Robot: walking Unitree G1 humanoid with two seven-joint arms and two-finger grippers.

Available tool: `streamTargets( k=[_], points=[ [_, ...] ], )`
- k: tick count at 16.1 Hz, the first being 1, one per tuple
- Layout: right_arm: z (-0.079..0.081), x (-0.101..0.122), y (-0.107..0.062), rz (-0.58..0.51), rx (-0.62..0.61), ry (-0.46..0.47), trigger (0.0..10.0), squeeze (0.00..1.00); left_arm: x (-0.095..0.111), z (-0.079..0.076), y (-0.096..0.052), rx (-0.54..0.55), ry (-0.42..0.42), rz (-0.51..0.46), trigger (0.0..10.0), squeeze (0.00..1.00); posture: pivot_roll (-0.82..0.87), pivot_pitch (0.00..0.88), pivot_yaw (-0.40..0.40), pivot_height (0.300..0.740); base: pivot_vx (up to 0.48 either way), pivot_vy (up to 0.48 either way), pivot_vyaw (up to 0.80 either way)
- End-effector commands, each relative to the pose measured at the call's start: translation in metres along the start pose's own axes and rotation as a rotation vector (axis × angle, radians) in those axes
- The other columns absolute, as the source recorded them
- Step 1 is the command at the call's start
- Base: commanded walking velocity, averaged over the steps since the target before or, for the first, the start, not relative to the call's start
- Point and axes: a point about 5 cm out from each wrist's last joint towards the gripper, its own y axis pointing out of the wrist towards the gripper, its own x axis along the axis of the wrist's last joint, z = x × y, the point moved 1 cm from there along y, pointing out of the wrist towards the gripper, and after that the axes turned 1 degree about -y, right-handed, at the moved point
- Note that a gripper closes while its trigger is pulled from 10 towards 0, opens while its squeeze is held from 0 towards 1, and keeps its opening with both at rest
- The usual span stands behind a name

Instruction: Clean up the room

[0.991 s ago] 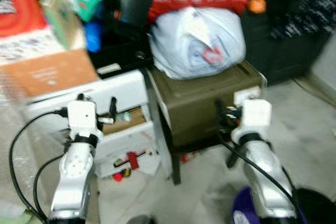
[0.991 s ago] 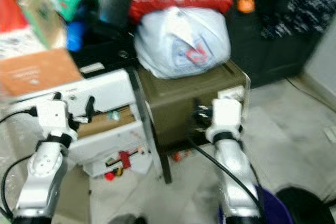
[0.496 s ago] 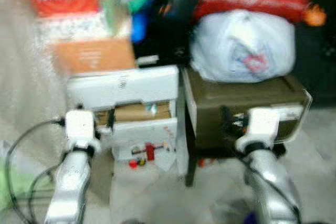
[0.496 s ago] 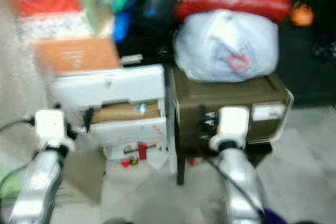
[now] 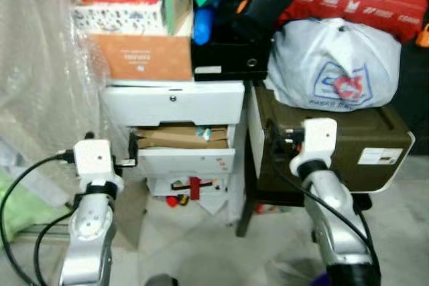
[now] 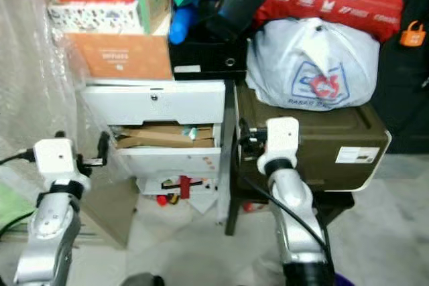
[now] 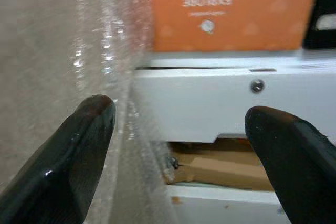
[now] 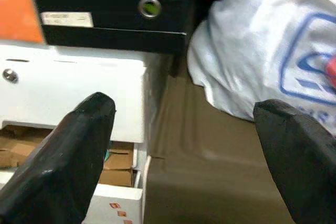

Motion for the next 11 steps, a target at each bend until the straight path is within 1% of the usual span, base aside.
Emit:
streamTargets(
  k=[1,2,5,6,10,11],
  points=[
    [0.000,0.001,0.003,-0.001,0.018,-0.009,10.0,0.00,-0.001,-0.001,-0.004,0.013,0.004,0.007,10.0,0.00,-0.07,0.023,-0.059,0.740,0.000,0.000,0.00],
    [0.002,0.000,0.004,0.001,0.025,-0.009,10.0,0.00,-0.004,-0.002,-0.005,0.017,0.005,0.017,10.0,0.00,-0.07,0.021,-0.059,0.740,0.000,0.000,0.00],
    [0.005,-0.003,0.002,0.008,0.024,0.001,10.0,0.00,-0.005,0.001,-0.002,0.001,0.008,0.026,10.0,0.00,-0.08,0.010,-0.035,0.740,0.000,0.000,0.00],
    [0.005,-0.005,-0.003,0.012,0.006,0.004,10.0,0.00,-0.004,0.000,0.000,-0.027,0.017,0.029,10.0,0.00,-0.09,0.001,-0.011,0.740,0.000,0.000,0.80],
    [-0.006,-0.007,-0.010,0.017,-0.056,0.029,10.0,0.00,-0.003,-0.011,0.010,-0.101,0.006,0.035,10.0,0.00,-0.12,0.000,0.026,0.740,0.000,0.000,0.80],
    [-0.007,-0.007,-0.010,0.015,-0.059,0.028,10.0,0.00,-0.002,-0.013,0.012,-0.112,0.007,0.033,10.0,0.00,-0.13,0.001,0.031,0.740,0.000,0.000,0.80]
  ],
)
